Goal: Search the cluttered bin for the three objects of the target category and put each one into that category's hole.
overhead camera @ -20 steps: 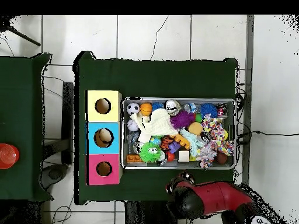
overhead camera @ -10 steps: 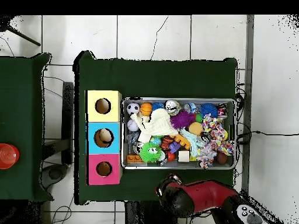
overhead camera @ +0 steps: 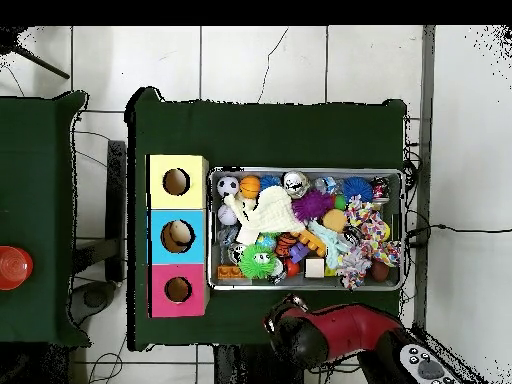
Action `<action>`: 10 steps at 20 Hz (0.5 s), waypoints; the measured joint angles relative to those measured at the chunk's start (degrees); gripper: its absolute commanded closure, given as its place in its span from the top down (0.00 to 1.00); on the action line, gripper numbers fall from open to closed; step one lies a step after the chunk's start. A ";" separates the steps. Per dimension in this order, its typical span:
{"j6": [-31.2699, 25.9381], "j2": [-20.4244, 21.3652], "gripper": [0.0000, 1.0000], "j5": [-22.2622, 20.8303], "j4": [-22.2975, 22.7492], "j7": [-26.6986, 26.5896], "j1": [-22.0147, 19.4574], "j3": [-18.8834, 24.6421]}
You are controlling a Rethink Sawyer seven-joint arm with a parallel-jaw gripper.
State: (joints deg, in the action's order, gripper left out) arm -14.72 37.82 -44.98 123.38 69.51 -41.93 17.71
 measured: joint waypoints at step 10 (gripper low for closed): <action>-4.67 3.40 1.00 1.08 -0.57 0.00 0.14 2.48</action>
State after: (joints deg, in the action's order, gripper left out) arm -19.39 41.23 -43.90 122.81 69.51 -41.79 20.19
